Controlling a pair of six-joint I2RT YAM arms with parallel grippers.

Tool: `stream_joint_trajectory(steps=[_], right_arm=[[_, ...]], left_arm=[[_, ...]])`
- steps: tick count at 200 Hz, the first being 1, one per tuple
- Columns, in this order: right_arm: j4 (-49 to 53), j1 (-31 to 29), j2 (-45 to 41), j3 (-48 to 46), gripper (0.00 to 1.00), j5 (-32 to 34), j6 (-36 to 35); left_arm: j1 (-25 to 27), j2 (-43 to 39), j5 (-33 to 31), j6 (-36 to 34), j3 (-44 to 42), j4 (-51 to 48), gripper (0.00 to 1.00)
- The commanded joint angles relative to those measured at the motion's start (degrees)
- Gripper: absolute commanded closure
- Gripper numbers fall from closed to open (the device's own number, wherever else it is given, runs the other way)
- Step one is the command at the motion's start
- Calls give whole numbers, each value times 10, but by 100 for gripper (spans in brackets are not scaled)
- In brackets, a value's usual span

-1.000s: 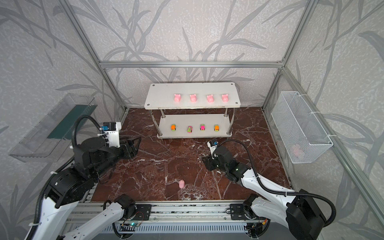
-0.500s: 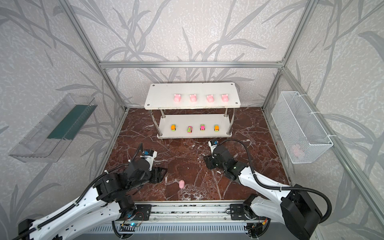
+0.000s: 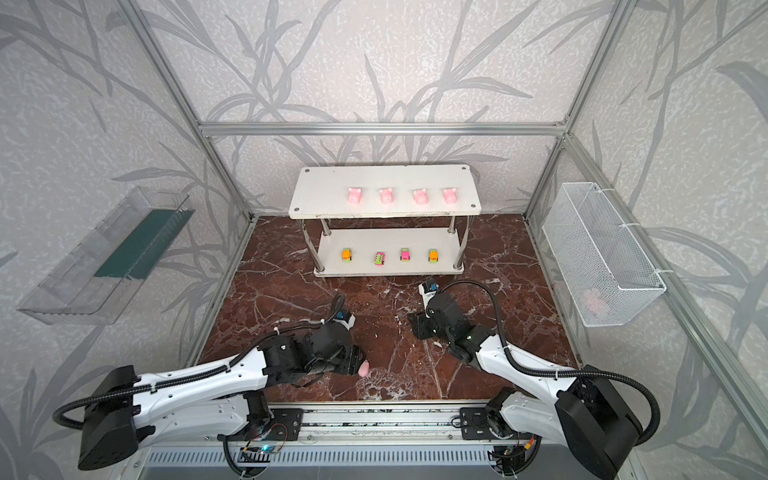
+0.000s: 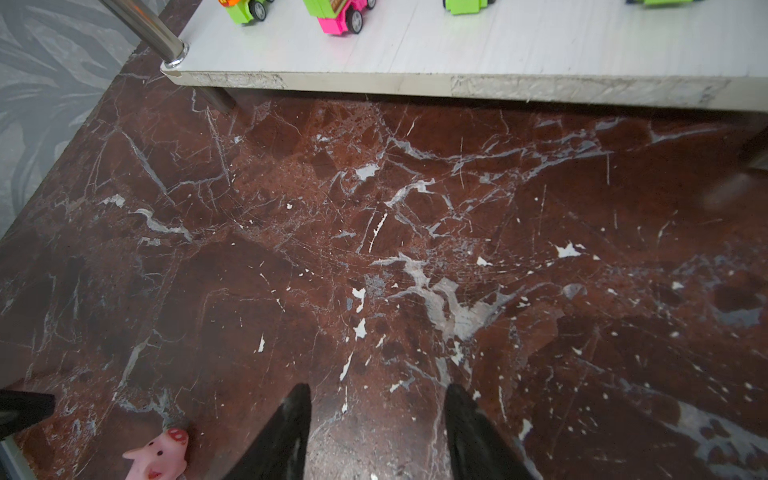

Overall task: Place and organize the plastic toys onto the shelf
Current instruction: 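Move the left gripper back down toward the last pink pig on the floor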

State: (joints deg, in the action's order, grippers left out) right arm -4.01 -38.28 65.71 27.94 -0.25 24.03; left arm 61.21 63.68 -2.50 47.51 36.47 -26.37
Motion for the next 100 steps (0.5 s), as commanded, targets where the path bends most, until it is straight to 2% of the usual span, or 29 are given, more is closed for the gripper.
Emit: stream_joint_trajectory(steps=[1,38,100], right_arm=[[-20,6,2,-9,47,-3,3],[-26,11,-1,-19,47,-9,6],[-37,21,-2,-33,47,-12,9]], left_arm=[[7,35,30,15,-1,9,32],[25,97,46,13,10,26,32],[29,140,29,2,27,26,34]])
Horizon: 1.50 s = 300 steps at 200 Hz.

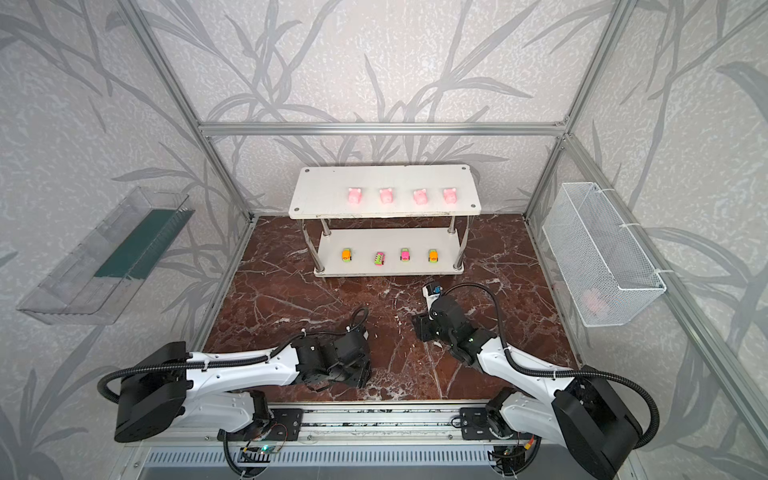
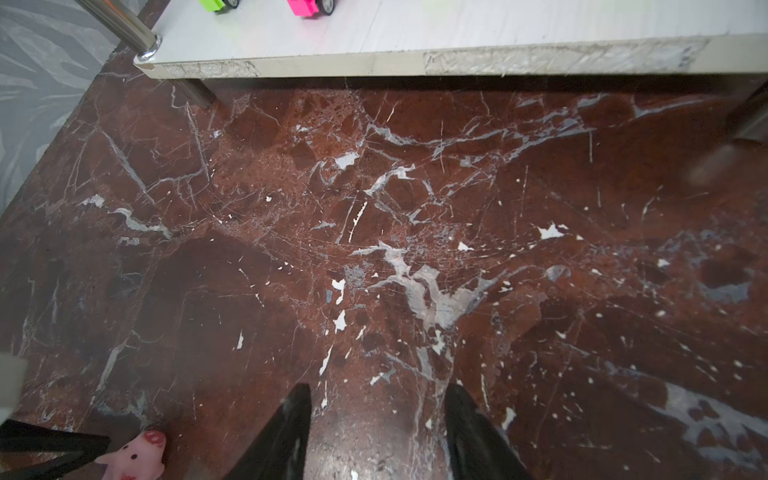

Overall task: Place and organize the plastic toys onto the shelf
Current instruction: 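Move the left gripper back down toward the last pink pig on the floor, then lower and close the left gripper on the last pink pig, then lift the pink pig with the left gripper up over the top shelf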

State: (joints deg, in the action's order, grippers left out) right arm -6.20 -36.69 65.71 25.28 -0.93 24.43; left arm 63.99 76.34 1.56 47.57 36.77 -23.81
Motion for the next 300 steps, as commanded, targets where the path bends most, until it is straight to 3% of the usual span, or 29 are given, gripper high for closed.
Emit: stream_joint_trajectory(steps=[1,60,122,162,238,300], right_arm=[[-15,4,-2,-7,47,-6,5],[-25,13,7,-12,47,-11,7],[-35,19,19,-15,47,-16,9],[-45,23,29,-17,47,-21,12],[-63,28,54,-16,47,-30,16],[-76,32,67,-17,47,-38,20]], left_arm=[[1,14,-12,1,24,1,35],[0,48,-33,2,37,-12,42],[0,55,-50,4,46,-29,60],[0,45,-53,-7,53,-45,63],[-8,8,-80,-57,112,-161,69],[-62,-104,-84,-120,232,-313,68]])
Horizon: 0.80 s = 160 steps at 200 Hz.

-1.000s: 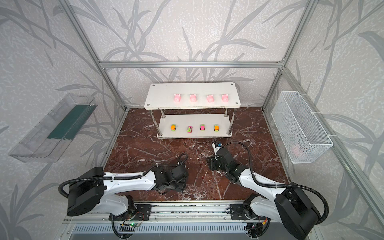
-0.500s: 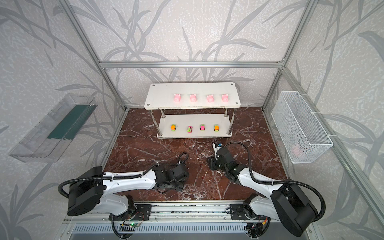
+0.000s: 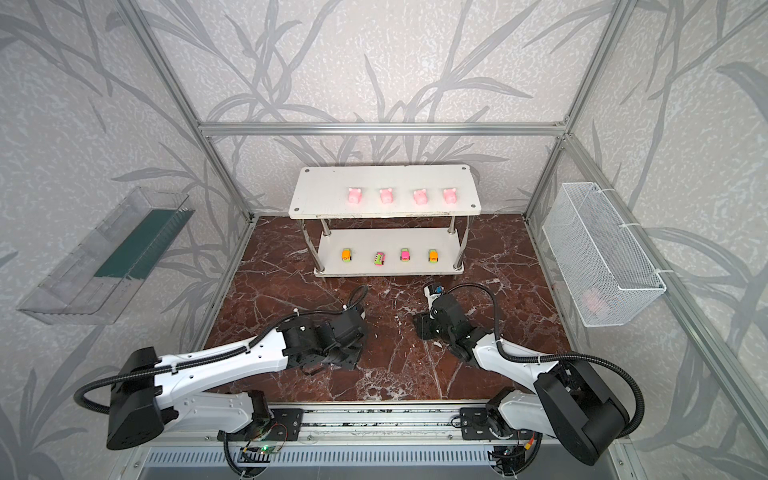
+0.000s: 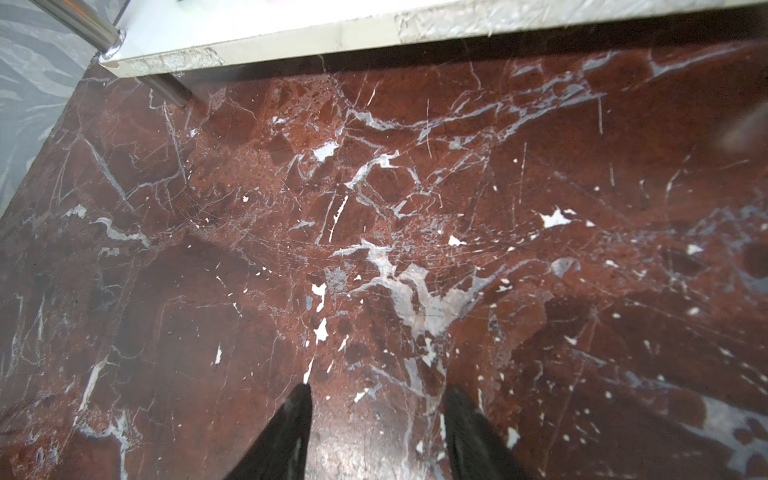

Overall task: Place and organize the plastic toys onto the shelf
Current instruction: 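Lift the pink pig with the left gripper up over the top shelf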

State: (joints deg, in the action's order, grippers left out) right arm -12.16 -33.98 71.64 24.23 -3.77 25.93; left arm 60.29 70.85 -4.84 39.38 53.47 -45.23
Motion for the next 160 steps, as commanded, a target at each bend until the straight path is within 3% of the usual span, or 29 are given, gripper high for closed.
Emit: stream_joint_trajectory(steps=[1,54,96,160], right_arm=[[-16,5,8,-7,47,-10,5],[-26,5,16,-5,47,-17,4],[-28,4,12,-11,47,-24,8],[-30,5,16,-17,47,-30,8]], left_arm=[[-28,-50,-20,-39,69,-102,68],[-140,-44,-52,-124,284,-265,68],[-201,8,-70,-179,431,-282,69],[-305,149,-32,-258,676,-297,68]])
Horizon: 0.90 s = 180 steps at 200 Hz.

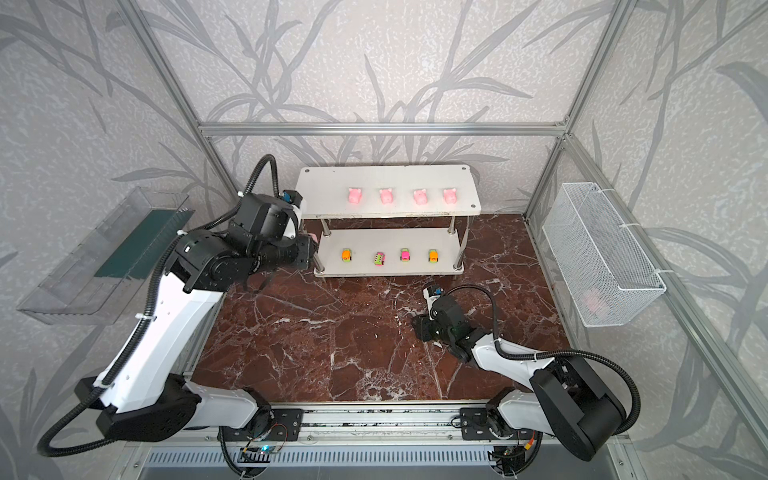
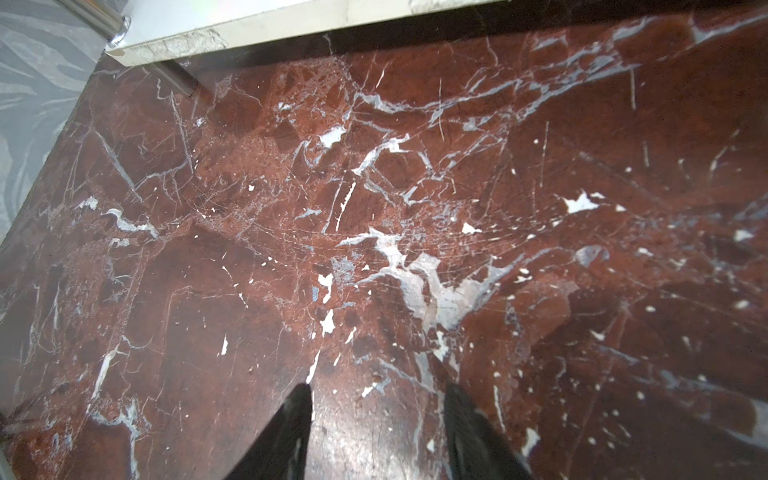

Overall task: Place and organize the plastic toys onto the shelf
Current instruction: 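Lift the pink pig with the left gripper up over the top shelf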

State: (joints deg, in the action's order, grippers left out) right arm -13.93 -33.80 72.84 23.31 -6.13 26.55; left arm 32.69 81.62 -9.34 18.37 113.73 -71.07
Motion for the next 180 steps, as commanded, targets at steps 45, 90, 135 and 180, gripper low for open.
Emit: stream_joint_trajectory(steps=[45,90,135,180], right_arm=[[-28,3,14,-11,48,-10,8],[-36,2,33,-6,47,-23,11],[-28,3,43,2,47,-22,10],[-24,3,54,11,48,-23,9]], left_arm=[[-81,167,28,-75,253,-76,67],[-109,258,49,-79,346,-77,68],[-122,286,49,-89,351,-56,68],[-138,298,84,-98,352,-35,68]])
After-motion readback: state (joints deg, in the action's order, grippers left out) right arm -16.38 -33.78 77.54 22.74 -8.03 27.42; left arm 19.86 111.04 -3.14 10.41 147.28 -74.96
